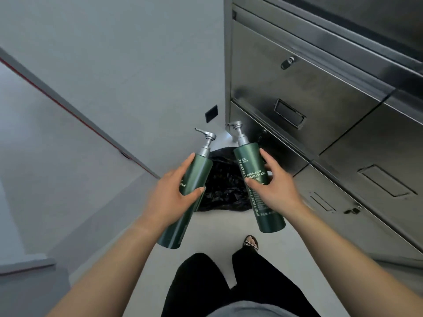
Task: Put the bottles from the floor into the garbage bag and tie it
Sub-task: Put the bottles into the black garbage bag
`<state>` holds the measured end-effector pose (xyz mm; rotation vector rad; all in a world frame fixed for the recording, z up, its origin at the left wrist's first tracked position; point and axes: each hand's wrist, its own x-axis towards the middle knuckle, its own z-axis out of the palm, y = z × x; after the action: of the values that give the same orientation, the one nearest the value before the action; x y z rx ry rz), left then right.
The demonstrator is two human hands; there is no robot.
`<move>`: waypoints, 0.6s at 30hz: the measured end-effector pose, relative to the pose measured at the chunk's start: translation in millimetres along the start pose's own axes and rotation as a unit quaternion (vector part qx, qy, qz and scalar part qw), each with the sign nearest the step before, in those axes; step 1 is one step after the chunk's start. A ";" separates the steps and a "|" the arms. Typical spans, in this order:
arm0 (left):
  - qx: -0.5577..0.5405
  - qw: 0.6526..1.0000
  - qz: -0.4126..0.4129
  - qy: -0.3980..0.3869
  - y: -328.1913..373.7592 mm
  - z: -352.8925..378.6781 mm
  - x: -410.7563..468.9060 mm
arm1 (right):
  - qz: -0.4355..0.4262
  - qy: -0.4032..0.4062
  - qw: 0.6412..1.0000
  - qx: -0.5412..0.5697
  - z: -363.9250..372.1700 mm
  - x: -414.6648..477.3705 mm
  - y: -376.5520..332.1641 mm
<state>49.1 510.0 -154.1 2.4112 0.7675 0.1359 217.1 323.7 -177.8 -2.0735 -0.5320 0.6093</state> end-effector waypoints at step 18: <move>0.011 0.981 0.101 -0.167 -123.0 117.8 130.1 | 0.146 0.116 0.982 -0.020 85.6 45.8 123.4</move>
<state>127.3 602.2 -331.0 2.4402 0.3734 -0.1945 219.3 340.5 -333.9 -2.2429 -0.1062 0.5152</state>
